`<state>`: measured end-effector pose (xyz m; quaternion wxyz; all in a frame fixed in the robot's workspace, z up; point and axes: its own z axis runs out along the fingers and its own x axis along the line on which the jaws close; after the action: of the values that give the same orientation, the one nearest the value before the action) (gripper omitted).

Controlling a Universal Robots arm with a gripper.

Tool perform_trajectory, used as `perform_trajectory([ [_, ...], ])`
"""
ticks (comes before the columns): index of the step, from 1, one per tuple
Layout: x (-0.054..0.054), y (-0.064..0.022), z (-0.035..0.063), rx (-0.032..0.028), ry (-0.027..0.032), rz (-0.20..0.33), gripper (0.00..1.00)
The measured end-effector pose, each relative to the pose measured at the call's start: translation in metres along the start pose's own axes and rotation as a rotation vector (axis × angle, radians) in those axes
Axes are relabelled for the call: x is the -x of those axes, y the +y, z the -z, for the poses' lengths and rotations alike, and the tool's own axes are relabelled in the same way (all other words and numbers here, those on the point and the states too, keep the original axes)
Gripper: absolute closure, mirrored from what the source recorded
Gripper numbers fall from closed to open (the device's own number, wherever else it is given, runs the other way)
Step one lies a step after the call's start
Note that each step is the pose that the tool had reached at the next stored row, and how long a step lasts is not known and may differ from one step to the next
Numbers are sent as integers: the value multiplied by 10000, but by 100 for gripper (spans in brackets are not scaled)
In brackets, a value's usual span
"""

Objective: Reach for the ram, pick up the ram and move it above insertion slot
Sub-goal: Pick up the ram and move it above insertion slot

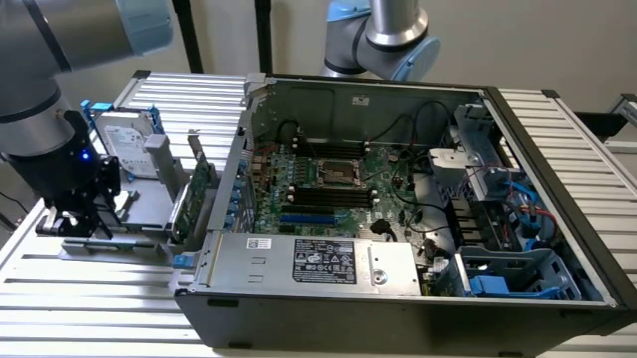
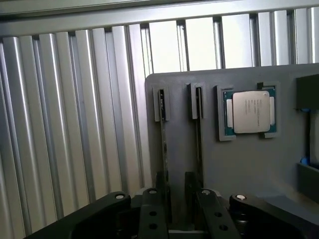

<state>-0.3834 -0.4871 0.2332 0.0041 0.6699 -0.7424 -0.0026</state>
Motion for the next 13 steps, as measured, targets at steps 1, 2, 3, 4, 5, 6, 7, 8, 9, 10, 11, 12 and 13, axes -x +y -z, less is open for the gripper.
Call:
perform_trajectory([
  [1,-19,-2,-18,0,0,0,69],
  [2,-34,-4,-38,0,-1,0,69],
  [3,-41,-6,-57,-2,-5,1,69],
  [4,-44,-7,-75,-2,-6,0,69],
  [5,-44,-6,-92,0,-4,1,69],
  [6,-44,-7,-110,0,-5,5,69],
  [7,-44,-7,-128,-1,-5,12,69],
  [8,-44,-7,-142,-1,-4,22,69],
  [9,-45,-8,-154,0,-4,36,69],
  [10,-45,-8,-163,-1,-4,51,69],
  [11,-45,-8,-170,-1,-4,70,69],
  [12,-45,-8,-175,0,-3,97,69],
  [13,-45,-8,-180,0,-2,129,69],
])
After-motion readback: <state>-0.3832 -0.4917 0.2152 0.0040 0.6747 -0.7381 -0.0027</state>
